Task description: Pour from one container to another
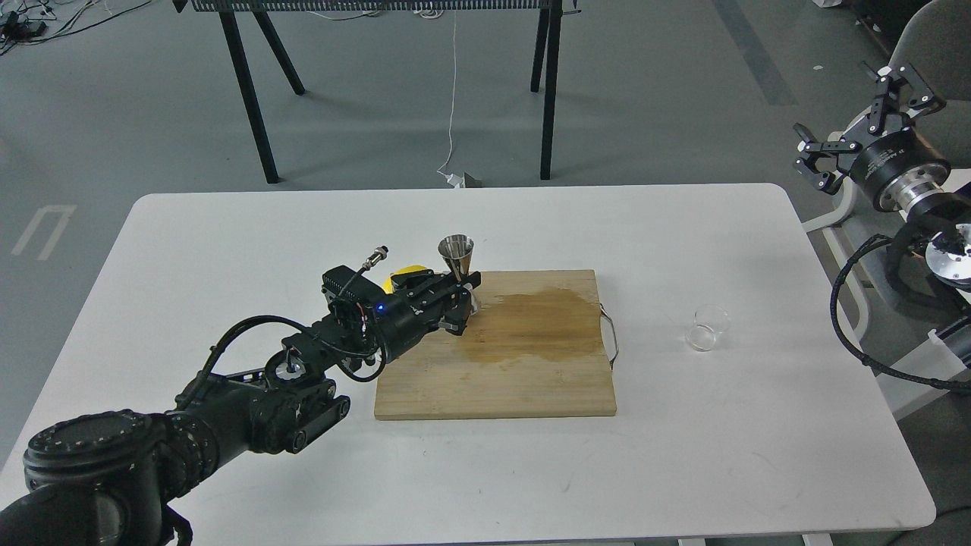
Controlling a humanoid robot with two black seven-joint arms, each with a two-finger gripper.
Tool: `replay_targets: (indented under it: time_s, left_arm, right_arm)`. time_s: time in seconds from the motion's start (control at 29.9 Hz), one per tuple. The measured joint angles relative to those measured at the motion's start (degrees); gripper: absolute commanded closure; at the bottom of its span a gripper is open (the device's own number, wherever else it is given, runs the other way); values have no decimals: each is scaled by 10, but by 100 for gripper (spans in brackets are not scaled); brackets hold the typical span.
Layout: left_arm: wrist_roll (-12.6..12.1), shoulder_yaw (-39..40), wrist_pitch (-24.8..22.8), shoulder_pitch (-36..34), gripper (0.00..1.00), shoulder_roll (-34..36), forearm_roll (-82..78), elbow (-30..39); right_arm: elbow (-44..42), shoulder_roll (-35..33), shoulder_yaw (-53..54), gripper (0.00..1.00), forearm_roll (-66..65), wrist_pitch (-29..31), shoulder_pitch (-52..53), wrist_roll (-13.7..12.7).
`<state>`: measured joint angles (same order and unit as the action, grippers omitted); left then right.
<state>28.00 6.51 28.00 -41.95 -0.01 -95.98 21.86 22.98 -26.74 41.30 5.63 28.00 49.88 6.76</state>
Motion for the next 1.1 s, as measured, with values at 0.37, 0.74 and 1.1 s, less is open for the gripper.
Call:
replay_targets:
  time_s: [0.37,0.74,1.1]
  left_arm:
    - [0,1,0,0,84,0,0,9]
    - [0,1,0,1,84,0,0,53]
    - [0,1,0,4,84,0,1,70]
  right_arm:
    - [-10,1,-2,1,0,0,-1,0]
    - [-10,2,-3,1,0,0,-1,0]
    - [-10,2,-3,1,0,0,-3,0]
